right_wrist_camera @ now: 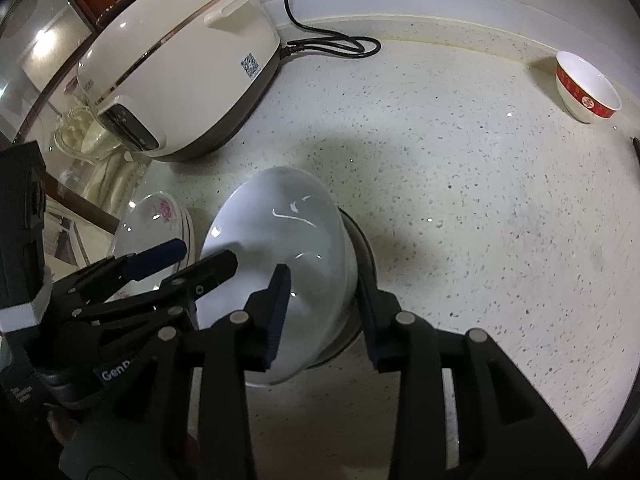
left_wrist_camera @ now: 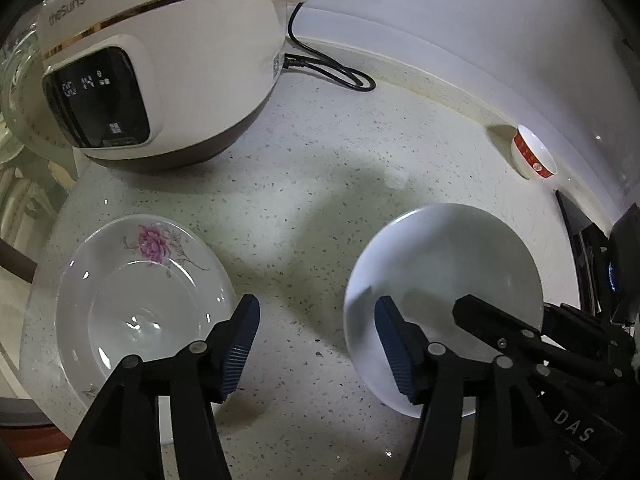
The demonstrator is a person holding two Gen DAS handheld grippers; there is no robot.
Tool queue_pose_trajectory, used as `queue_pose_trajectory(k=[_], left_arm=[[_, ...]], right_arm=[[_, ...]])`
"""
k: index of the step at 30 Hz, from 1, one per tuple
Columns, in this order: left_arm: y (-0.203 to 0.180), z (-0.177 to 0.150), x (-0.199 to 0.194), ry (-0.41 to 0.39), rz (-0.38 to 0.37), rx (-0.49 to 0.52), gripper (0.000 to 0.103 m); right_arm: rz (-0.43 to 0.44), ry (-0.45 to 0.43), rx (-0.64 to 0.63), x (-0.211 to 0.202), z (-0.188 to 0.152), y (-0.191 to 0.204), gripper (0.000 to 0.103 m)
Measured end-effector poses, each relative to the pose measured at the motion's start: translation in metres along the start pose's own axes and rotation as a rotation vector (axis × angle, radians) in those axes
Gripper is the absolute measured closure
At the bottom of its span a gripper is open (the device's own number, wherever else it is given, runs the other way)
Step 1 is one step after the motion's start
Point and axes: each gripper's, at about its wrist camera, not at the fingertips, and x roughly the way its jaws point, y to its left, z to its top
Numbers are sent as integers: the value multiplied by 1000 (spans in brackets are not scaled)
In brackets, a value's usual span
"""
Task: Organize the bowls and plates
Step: 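Open both grippers and move them toward the red-banded bowl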
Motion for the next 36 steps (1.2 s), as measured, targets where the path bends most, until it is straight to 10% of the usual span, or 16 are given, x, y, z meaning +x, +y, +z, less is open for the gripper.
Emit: queue_pose_trajectory(k=[13, 21, 29, 36], left_arm=[[1, -1, 1, -2, 26, 13, 39], [-2, 1, -15, -63, 8, 19, 39], [-22, 17, -37, -159, -74, 41, 31], [-72, 57, -26, -143, -182, 57, 27]], right_arm=[[-268, -72, -248, -9, 0, 27, 44], [-146, -39, -103, -7, -2, 2, 36], [13, -234, 134, -44, -8, -56, 16], [-156, -173, 272, -49, -13, -112, 14]])
